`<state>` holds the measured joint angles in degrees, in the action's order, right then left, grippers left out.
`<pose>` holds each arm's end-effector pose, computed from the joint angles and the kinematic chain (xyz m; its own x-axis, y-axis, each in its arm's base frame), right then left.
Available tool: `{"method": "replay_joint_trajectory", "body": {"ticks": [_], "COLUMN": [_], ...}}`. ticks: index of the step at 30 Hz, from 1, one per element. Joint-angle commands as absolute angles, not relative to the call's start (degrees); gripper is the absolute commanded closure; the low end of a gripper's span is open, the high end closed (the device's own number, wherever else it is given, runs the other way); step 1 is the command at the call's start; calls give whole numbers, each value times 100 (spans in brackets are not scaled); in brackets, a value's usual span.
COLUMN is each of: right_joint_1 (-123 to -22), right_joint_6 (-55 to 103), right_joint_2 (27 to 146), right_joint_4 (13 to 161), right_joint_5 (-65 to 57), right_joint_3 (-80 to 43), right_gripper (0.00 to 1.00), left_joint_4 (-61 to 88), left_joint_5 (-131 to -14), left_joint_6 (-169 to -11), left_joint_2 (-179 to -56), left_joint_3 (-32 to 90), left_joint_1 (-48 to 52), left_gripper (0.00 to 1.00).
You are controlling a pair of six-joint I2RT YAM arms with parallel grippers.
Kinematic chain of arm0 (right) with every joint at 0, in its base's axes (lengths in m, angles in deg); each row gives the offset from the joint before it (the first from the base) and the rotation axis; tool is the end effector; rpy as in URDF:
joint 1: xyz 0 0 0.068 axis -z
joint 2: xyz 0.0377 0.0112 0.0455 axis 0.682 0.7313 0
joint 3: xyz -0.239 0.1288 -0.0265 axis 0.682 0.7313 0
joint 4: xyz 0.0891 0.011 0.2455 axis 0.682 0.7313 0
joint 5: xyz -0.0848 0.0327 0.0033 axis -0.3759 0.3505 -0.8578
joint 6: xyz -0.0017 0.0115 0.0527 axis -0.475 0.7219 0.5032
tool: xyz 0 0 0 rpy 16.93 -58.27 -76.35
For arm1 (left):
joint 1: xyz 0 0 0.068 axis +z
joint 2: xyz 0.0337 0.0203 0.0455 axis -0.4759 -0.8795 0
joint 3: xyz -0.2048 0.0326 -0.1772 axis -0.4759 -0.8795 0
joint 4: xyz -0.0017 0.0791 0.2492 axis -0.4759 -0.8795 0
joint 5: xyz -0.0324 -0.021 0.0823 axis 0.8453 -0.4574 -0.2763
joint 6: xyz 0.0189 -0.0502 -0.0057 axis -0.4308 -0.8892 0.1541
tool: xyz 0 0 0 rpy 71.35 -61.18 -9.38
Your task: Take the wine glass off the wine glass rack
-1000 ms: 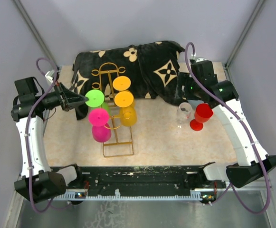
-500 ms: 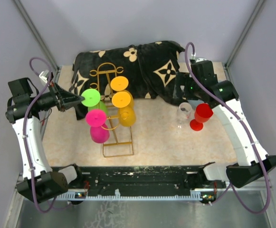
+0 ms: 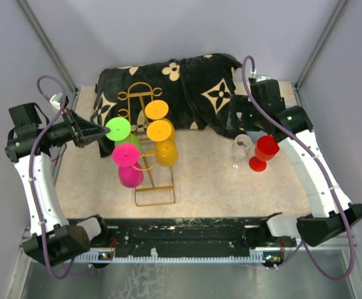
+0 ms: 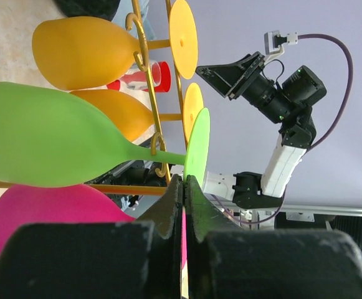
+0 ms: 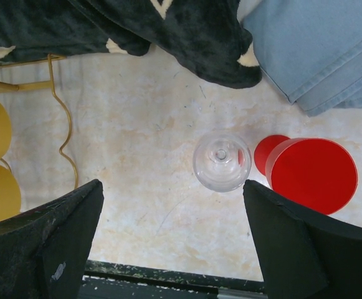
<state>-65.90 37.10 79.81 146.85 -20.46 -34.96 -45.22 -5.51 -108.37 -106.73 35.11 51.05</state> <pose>0.2248 0.0891 0.4267 -0.6827 0.0773 -0.7266 -0.0527 0.9866 0.1545 0.1901 0.0419 0.4111 -0.8210 -0.4787 -0.3110 0.1724 0.3114 -0.9345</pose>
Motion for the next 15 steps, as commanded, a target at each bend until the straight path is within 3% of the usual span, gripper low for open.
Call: {"method": "replay_joint_trajectory", "body": {"ticks": [1,11,15], "right_joint_1": [-6638,-6638,-6629], "right_joint_6": [3624,3606,3599], "right_joint_2": [7933,7934,7949], "right_joint_4": [14362,14291,14259], "right_joint_5": [-2031,-2036,-2048], "right_joint_3": [-3430,-3325,-3346], "right_gripper": [6,5,5], "left_joint_4": [-4690,-4748,-3934], "left_joint_5": [-456,-561,-578], "left_joint_6": [-10606,-10494,-10725], "left_joint_2": [-10609,-10624,-10883], "left_joint_3": [3683,3778,4128], "left_joint_1": [5162,5175,5447], "left_gripper": [100,100,100]}}
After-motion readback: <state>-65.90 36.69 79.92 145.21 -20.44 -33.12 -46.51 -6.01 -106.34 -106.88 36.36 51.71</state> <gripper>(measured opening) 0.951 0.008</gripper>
